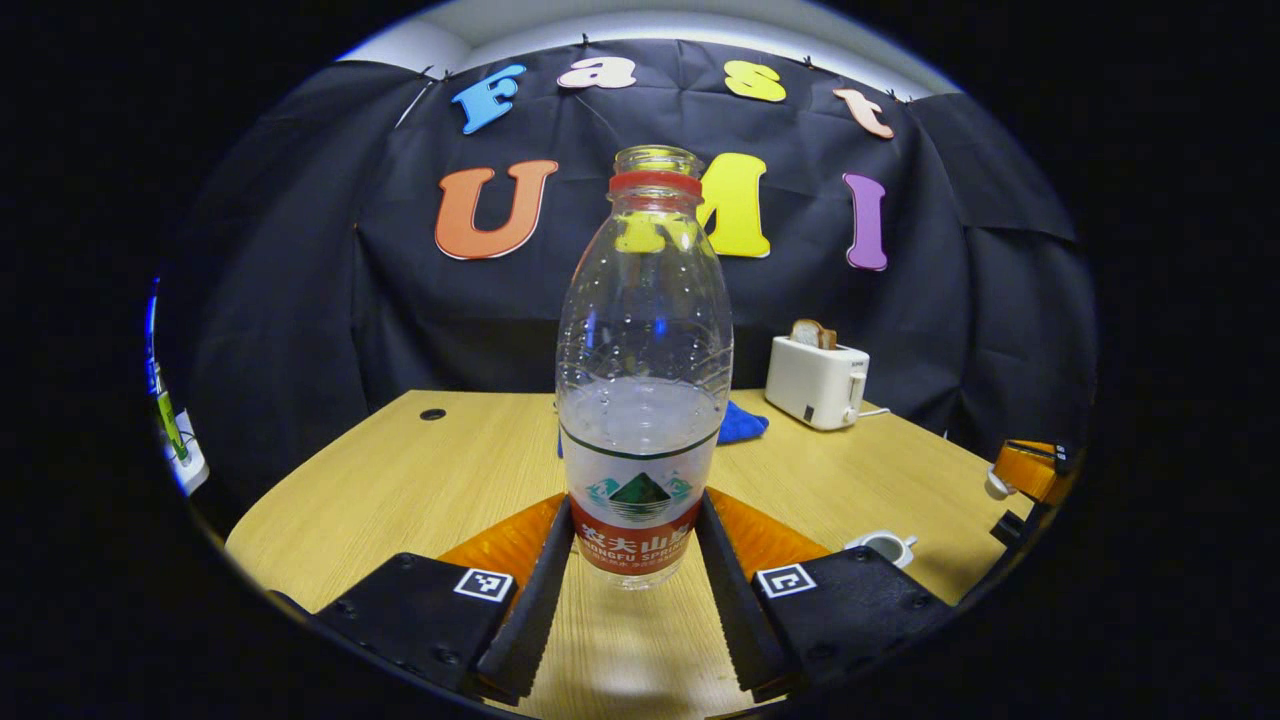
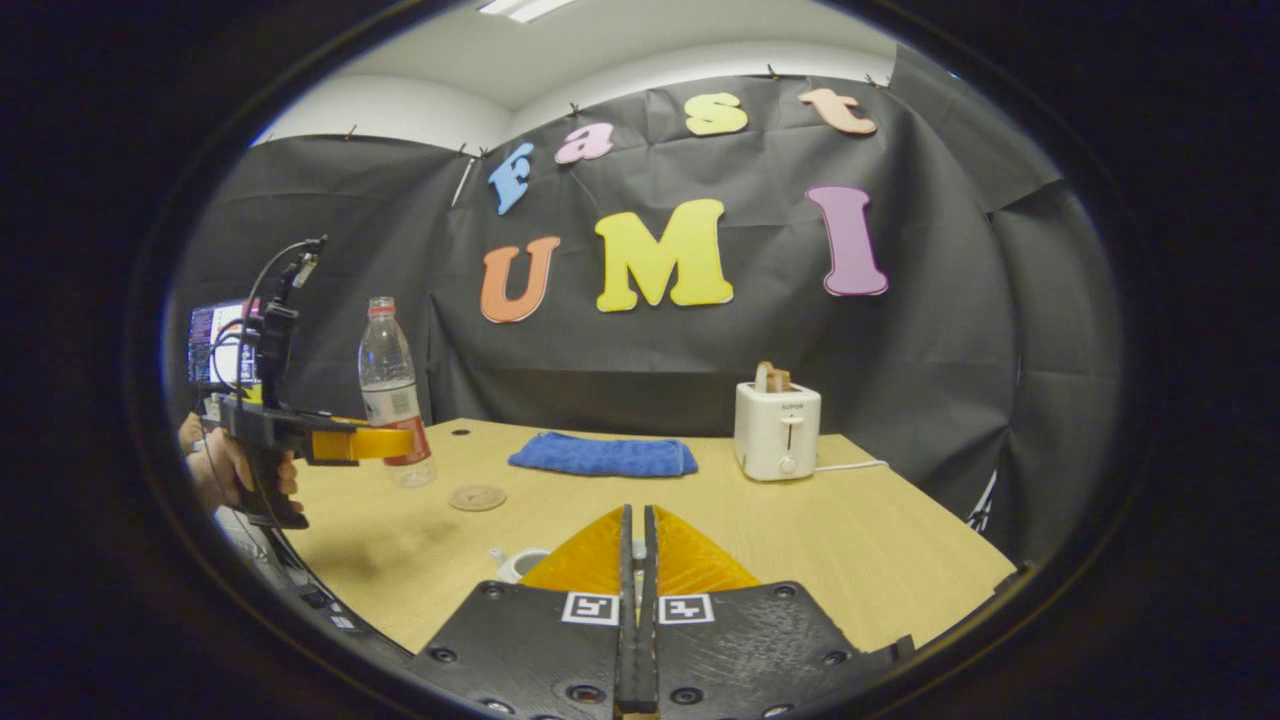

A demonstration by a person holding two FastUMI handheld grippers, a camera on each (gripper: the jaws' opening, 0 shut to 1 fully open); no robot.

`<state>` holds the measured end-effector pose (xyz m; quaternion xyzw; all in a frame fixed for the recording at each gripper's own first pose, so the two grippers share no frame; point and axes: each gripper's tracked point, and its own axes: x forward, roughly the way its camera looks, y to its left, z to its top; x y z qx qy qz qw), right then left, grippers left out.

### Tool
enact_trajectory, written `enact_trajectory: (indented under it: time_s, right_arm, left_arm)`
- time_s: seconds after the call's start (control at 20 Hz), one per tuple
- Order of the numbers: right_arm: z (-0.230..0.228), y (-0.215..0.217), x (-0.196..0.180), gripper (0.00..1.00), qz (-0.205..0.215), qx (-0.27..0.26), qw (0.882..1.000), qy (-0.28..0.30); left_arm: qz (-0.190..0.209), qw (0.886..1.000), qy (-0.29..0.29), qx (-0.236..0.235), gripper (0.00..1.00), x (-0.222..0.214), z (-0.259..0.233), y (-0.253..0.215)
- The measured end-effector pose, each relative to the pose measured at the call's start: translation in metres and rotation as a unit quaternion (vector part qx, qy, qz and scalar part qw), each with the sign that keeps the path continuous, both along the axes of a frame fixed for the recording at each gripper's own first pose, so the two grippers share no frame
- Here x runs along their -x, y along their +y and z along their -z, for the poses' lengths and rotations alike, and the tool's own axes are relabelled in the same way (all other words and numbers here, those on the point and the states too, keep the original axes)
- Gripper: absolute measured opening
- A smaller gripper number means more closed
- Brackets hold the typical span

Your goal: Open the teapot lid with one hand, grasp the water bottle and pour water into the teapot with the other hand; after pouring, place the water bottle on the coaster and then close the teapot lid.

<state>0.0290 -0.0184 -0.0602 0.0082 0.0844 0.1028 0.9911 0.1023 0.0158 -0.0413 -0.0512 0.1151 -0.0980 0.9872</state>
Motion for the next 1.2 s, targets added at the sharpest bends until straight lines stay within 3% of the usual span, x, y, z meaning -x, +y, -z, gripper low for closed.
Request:
enact_trajectory:
  time_s: [0.2, 0.5, 1.2]
  right_arm:
    - [0.005, 0.002, -0.002, 0.00, 0.000, -0.002, 1.000, 0.004]
    - [0.015, -0.012, -0.007, 0.00, 0.016, 0.001, 1.000, 0.014]
    - [0.027, -0.014, -0.013, 0.00, 0.020, 0.013, 0.999, 0.028]
  left_arm:
    - [-0.014, 0.999, -0.033, 0.008, 0.73, -0.050, 0.010, 0.012]
    - [-0.010, 1.000, 0.008, -0.013, 0.74, -0.092, 0.064, 0.012]
    - [-0.022, 0.998, 0.045, -0.036, 0.78, -0.113, 0.094, 0.012]
